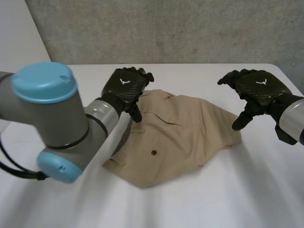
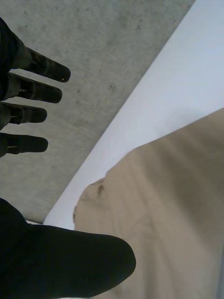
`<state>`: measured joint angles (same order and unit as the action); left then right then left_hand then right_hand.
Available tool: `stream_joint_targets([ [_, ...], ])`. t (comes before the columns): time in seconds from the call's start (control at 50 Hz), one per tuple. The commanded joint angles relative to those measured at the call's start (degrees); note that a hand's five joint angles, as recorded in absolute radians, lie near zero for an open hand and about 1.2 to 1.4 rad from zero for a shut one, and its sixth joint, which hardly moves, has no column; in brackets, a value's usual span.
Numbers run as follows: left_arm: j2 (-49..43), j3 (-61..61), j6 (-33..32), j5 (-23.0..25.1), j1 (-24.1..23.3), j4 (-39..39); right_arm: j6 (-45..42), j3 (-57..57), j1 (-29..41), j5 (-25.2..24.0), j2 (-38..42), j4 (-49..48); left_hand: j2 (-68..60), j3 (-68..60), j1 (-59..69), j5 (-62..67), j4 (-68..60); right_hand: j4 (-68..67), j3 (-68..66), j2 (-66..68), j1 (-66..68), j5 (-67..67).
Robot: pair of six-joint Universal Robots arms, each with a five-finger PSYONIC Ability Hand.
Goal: Fold the shorts.
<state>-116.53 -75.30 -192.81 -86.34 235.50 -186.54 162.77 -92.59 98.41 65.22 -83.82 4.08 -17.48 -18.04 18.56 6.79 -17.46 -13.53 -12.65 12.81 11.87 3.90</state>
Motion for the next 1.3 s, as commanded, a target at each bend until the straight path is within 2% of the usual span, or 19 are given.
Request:
stream_joint_targets([
  [0.02,-7.83,4.89,-3.98,3.46,0.58,-0.23,-2.63,0.65,-0.85,1.05,3.57,0.14,-0.63,-0.08,-0.44,1.32,-0.66,3.53,2.65,-2.81,-1.87,-3.9],
  [0.14,-11.44,7.62,-4.51,7.94,0.58,-0.23,-3.51,1.53,-0.94,1.49,7.44,0.14,-2.48,-1.93,1.41,3.17,-2.5,3.11,2.23,-2.39,-1.45,-3.48],
  [0.16,-12.84,8.67,-4.51,9.86,0.67,-0.23,-3.59,1.71,-0.86,1.49,7.96,0.14,-5.32,-4.77,4.24,6.01,-5.34,3.11,2.23,-2.39,-1.45,-3.48],
  [0.22,-14.51,10.08,-4.59,10.84,0.67,-0.14,-4.39,1.89,-0.85,1.93,9.73,0.14,-5.68,-5.13,4.61,6.37,-5.71,3.11,2.23,-2.39,-1.45,-3.48],
  [0.38,-20.05,16.05,-5.56,11.37,0.93,0.12,-5.62,2.94,-1.47,3.42,14.03,-0.82,-10.22,-9.67,9.15,10.91,-10.25,2.43,1.56,-1.72,-0.77,-2.81],
  [0.56,-25.59,20.1,-12.41,11.2,0.93,0.21,-5.62,2.85,-1.56,3.34,15.7,-1.44,-15.43,-14.88,14.36,16.12,-15.46,2.43,1.56,-1.72,-0.77,-2.81],
  [0.7,-28.49,22.47,-14.44,10.84,0.93,0.21,-5.7,2.76,-1.56,3.25,15.7,-1.53,-20.81,-20.26,19.74,21.5,-20.83,2.43,1.56,-1.72,-0.77,-2.81],
  [0.76,-29.2,22.83,-14.53,10.67,0.93,0.21,-5.62,2.76,-1.56,3.16,15.7,-1.53,-33.89,-33.34,32.81,34.58,-33.91,2.43,1.56,-1.72,-0.77,-2.81],
  [0.78,-29.2,22.91,-14.53,10.5,1.02,0.12,-5.62,2.76,-1.64,3.16,15.7,-1.53,-46.6,-46.05,45.52,47.29,-46.62,2.43,1.56,-1.72,-0.77,-2.81],
  [0.82,-28.85,22.92,-14.53,10.14,0.93,-0.05,-5.62,2.76,-1.65,3.16,15.7,-1.53,-62.43,-61.88,61.36,63.12,-62.46,2.43,1.56,-1.72,-0.77,-2.81],
  [0.88,-28.32,22.83,-14.53,7.6,1.11,-0.67,-5.7,2.76,-1.65,3.16,15.7,-1.53,-62.52,-61.96,61.44,63.21,-62.54,2.43,1.56,-1.72,-0.77,-2.81],
  [0.94,-24.82,21.95,-16.36,-1.42,2.5,-4.78,-5.7,2.85,-1.65,3.25,15.7,-1.53,-62.52,-61.96,61.44,63.21,-62.54,2.43,1.56,-1.72,-0.77,-2.81],
  [1.02,-18.85,18.45,-22.06,-6.81,4.96,-11.71,-5.62,2.85,-1.73,3.25,15.62,-1.53,-62.52,-61.96,61.44,63.21,-62.54,2.43,1.56,-1.72,-0.77,-2.81],
  [1.1,-10.77,14.84,-27.17,-7.0,7.95,-20.41,-5.62,2.85,-1.65,3.25,15.53,-1.53,-62.52,-61.96,61.44,63.21,-62.54,2.43,1.56,-1.72,-0.77,-2.81],
  [1.14,-7.59,13.78,-27.53,-6.91,8.14,-23.95,-5.62,2.85,-1.65,3.25,15.53,-1.53,-62.52,-61.96,61.44,63.21,-62.54,2.43,1.56,-1.72,-0.77,-2.81],
  [1.24,0.24,13.16,-25.17,-6.56,7.26,-32.48,-5.53,2.94,-2.17,3.25,15.18,-1.88,-62.52,-61.96,61.44,63.21,-62.54,2.43,1.56,-1.72,-0.77,-2.81],
  [1.3,2.79,14.12,-21.92,-4.11,5.24,-35.29,-5.53,2.94,-2.7,3.34,14.83,-1.88,-62.52,-61.96,61.44,63.21,-62.54,2.43,1.56,-1.72,-0.77,-2.81],
])
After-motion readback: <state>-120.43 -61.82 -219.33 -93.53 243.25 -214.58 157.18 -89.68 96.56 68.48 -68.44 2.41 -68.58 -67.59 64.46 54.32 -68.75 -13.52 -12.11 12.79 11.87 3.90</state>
